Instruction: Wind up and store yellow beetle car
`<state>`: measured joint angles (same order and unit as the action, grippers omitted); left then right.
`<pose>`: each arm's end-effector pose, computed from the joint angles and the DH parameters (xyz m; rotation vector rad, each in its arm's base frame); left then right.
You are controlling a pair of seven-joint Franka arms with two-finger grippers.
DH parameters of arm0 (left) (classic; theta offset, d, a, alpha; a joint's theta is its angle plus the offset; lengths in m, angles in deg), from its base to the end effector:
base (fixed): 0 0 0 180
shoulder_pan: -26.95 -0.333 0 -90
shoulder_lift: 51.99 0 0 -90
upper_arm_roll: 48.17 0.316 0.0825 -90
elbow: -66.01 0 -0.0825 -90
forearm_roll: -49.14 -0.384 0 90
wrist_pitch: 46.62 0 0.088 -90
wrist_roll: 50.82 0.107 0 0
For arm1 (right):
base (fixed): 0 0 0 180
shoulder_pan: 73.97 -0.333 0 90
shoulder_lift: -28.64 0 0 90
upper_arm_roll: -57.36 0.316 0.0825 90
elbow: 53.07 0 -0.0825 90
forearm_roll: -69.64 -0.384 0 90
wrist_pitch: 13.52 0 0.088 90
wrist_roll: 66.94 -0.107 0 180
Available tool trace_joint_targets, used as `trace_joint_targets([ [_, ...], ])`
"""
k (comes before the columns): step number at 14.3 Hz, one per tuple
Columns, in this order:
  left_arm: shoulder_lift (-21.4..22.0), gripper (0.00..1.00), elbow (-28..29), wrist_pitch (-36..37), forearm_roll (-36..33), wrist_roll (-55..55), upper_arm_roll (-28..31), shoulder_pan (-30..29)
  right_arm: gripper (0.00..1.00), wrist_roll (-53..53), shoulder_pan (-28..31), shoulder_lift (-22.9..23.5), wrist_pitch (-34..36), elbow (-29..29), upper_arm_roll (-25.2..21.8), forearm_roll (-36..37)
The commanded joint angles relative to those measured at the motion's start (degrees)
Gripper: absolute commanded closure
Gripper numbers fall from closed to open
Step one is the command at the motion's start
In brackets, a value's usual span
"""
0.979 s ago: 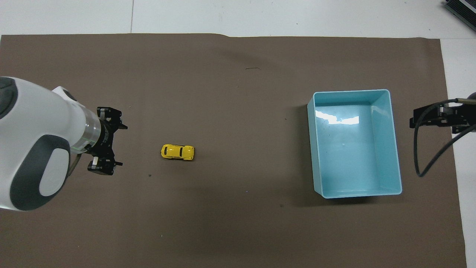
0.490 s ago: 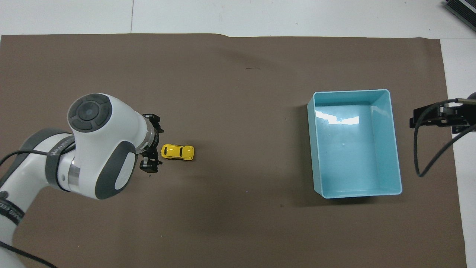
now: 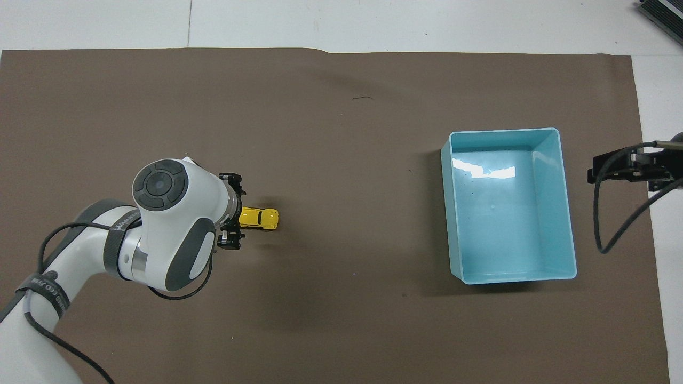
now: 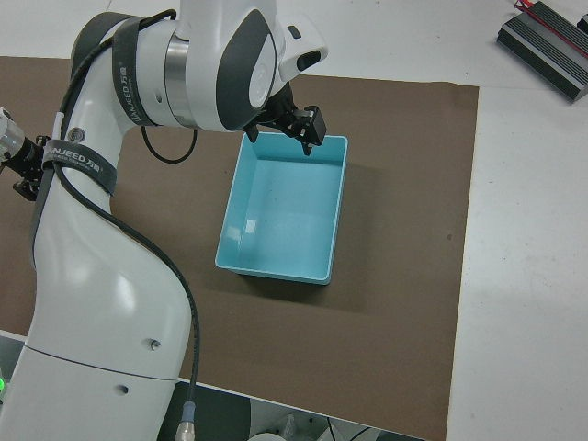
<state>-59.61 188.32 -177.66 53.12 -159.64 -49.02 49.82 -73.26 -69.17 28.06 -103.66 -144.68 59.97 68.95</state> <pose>0.5132 -0.2271 0.3468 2.2365 2.1483 -0.0657 0.5507 -0.0196 0.6171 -3.1218 0.2325 0.0250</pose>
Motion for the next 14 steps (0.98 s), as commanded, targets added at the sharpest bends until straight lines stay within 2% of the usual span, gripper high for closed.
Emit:
trace_joint_targets([
  [1, -1.42, 0.00, 1.35, -3.16, 0.51, 0.09, 1.02, 1.65, 0.00, 0.78, 0.39, -0.30, 0.23, 0.03, 0.29, -0.45],
  [7, -3.01, 0.00, 1.96, -6.06, 0.51, -0.87, 1.02, 3.06, 0.00, 0.69, 0.39, -0.30, 0.23, 0.03, 0.29, -0.45],
  [8, -3.02, 0.08, 1.88, -5.98, 0.51, -1.14, 1.02, 3.06, 0.00, 0.78, 0.39, -0.30, 0.23, 0.03, 0.29, -0.45],
  [9, -3.02, 0.25, 1.79, -6.07, 0.51, -2.01, 1.02, 3.06, 0.00, 0.78, 0.39, -0.30, 0.23, 0.03, 0.29, -0.45],
  [11, -3.02, 0.68, 1.88, -6.16, 0.59, -2.28, 1.02, 2.88, 0.00, 0.70, 0.39, -0.30, 0.23, 0.03, 0.29, -0.45],
  [12, -3.02, 0.84, 1.88, -6.07, 0.68, -2.28, 1.02, 2.88, 0.00, 0.69, 0.39, -0.30, 0.23, 0.03, 0.29, -0.45],
  [13, -2.93, 0.96, 2.05, -6.07, 0.68, -2.37, 0.93, 2.71, 0.00, 0.69, 0.39, -0.30, 0.23, 0.03, 0.29, -0.45],
  [14, -2.84, 1.00, 2.31, -5.98, 0.77, -2.28, 1.02, 2.53, 0.00, 0.69, 0.39, -0.30, 0.23, 0.12, 0.29, -0.45],
])
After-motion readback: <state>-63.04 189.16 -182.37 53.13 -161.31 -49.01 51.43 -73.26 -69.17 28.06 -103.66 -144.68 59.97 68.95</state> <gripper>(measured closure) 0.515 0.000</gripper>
